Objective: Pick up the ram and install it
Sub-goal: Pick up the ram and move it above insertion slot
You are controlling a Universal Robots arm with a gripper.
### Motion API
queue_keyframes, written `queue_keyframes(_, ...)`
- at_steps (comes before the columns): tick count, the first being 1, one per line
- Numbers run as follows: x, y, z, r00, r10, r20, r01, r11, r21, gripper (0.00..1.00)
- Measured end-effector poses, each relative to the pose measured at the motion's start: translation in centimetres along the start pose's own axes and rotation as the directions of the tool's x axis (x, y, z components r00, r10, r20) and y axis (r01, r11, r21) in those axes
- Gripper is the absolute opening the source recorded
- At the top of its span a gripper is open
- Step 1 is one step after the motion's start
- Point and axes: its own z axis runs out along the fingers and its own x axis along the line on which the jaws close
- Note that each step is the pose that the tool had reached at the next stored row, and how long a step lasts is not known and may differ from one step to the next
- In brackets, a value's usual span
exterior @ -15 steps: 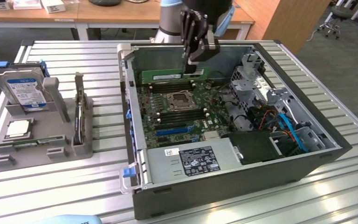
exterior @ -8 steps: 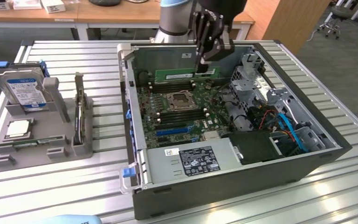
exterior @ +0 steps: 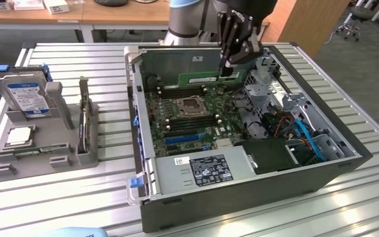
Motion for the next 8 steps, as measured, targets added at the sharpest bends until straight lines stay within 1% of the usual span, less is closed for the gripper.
queue_keyframes(2, 0.01, -0.37, -0.01, 1.0, -0.001, 0.0, 0.001, 1.0, 0.0, 0.12)
queue_keyframes(8, -0.02, -0.42, -0.01, 1.0, -0.001, 0.0002, 0.001, 1.0, 0.0, 0.12)
